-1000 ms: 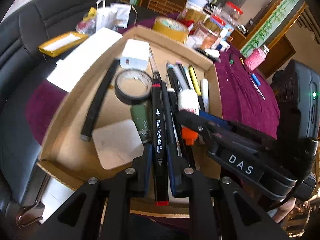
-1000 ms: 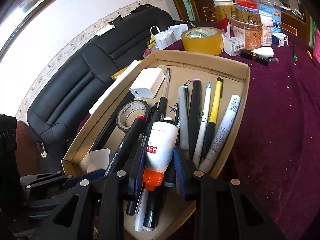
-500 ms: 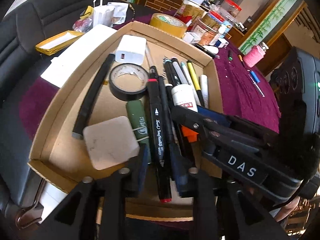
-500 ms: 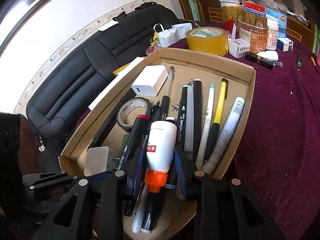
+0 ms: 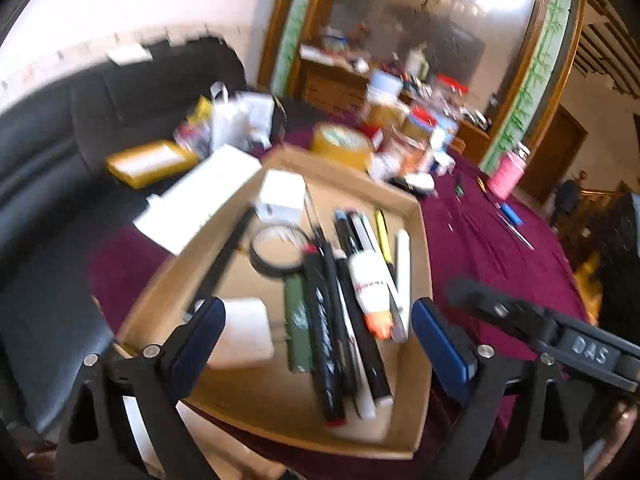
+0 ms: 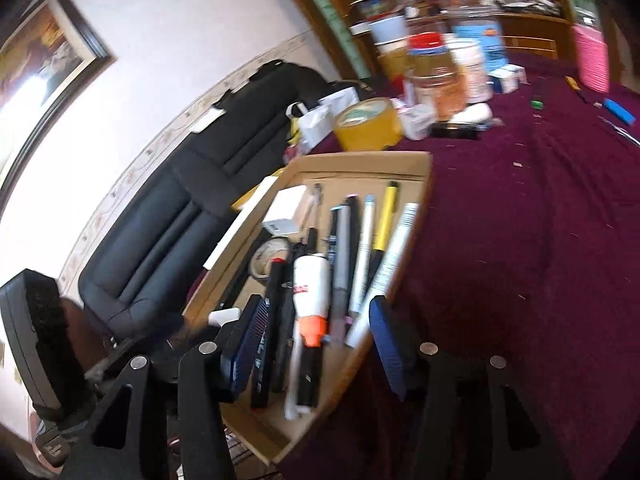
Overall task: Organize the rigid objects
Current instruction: 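Lower the glue bottle and marker into the tray and open both tools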
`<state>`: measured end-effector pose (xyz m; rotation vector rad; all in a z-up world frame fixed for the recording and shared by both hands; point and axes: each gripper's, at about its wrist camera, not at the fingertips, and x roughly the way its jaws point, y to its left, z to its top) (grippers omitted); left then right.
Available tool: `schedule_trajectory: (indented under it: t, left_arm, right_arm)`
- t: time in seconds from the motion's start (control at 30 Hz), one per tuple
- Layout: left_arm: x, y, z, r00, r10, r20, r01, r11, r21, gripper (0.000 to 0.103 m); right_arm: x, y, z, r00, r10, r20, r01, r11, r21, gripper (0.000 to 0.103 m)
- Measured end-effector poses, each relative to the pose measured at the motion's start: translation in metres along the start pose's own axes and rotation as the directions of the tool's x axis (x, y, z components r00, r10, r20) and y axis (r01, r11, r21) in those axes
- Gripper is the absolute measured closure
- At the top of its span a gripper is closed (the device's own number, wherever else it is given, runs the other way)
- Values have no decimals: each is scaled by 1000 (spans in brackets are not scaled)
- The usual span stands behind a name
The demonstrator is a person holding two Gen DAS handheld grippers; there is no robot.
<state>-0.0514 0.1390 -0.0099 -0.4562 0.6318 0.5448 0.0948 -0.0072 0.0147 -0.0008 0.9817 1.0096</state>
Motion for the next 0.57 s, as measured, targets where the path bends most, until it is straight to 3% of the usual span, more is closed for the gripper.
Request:
schedule_trajectory:
  t: [0.13, 0.27, 0.57]
  left_arm:
    - [-3, -2, 2, 998, 49, -32, -48, 998, 37, 9]
    - [-9, -10, -3, 993, 121, -7, -120, 986, 118, 9]
    - [-16, -6, -17, 991, 129, -23, -124, 982, 140, 9]
  right_arm:
    - [-17, -8, -6, 998, -48, 27, 48, 999, 26, 45]
    - [-22, -7, -16, 998, -54, 12, 54, 998, 32, 45]
    - [-17, 12, -32, 997, -81, -13, 80, 996, -36, 45]
